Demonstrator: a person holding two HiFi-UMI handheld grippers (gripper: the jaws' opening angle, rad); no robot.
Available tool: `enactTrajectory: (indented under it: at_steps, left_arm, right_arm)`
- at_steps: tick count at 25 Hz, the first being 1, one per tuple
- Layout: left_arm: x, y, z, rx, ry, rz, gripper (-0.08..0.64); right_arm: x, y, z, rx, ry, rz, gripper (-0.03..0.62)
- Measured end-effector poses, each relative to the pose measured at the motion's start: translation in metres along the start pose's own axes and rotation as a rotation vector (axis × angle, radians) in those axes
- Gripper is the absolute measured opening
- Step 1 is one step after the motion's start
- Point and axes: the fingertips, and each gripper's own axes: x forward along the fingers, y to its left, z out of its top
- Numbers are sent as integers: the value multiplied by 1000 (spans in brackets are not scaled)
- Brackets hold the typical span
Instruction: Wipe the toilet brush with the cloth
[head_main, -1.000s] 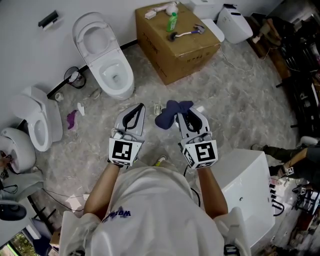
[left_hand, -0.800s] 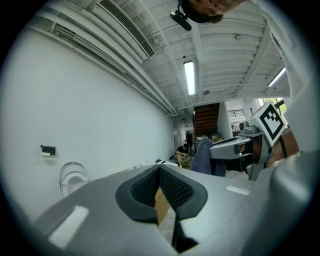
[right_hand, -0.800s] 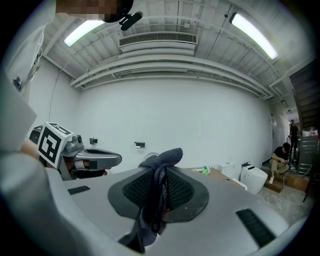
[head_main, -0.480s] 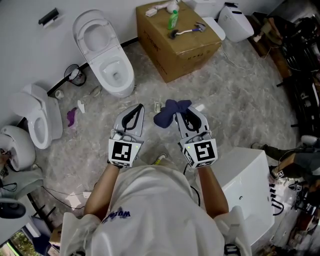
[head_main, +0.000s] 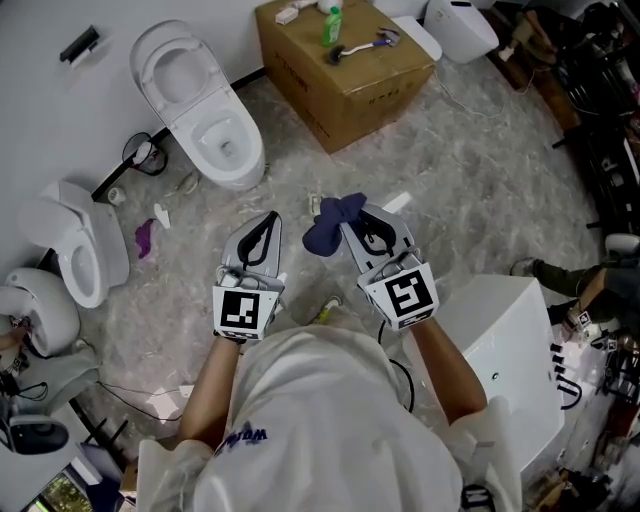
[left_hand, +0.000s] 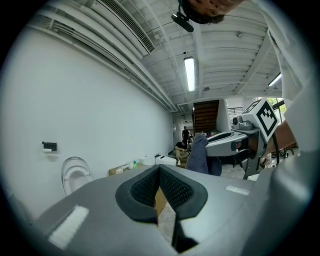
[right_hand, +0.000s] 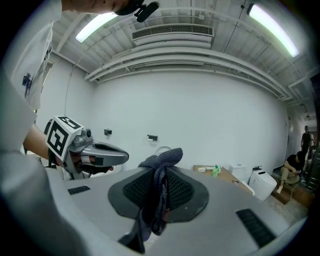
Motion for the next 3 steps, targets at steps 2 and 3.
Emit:
enactTrajectory:
  at_steps: [2, 3]
  left_arm:
    - [0, -2, -1, -2, 0, -3, 2]
    - [0, -4, -1, -3, -1, -4, 2]
  right_arm:
    - [1, 2, 0, 2, -1, 10, 64]
    - [1, 2, 1, 2, -2, 16, 64]
